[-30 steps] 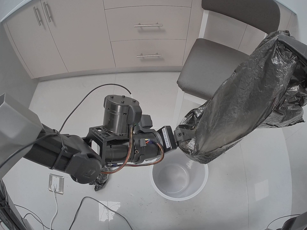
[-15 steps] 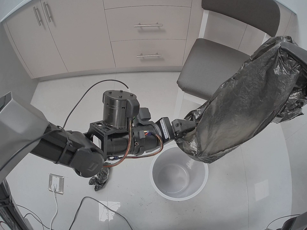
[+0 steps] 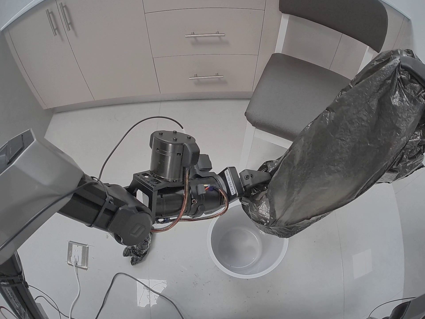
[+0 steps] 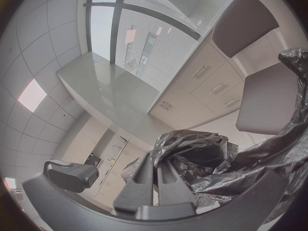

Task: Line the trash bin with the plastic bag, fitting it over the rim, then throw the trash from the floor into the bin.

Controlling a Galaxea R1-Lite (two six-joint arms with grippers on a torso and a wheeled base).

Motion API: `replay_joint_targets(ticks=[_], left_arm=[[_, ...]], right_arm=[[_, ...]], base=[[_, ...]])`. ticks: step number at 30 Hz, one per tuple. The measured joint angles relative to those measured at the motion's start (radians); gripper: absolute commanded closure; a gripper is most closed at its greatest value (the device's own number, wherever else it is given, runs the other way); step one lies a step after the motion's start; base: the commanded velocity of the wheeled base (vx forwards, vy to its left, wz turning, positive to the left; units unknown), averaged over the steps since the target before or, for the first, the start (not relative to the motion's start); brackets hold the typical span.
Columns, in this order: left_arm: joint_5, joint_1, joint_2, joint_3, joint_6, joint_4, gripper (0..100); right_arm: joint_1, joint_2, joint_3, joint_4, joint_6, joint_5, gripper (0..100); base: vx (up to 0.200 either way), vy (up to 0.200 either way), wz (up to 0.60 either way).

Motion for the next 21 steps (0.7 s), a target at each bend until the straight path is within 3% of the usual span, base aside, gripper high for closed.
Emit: replay_joint_targets(ticks=[21], left_arm=[[-0.001, -0.064, -0.083, 0.023, -0.109, 0.001, 100]], right_arm=[[-0.004, -0.003, 0.016, 0.001, 0.04, -0.002, 100]], base=[[0.0, 0.0, 0.0]])
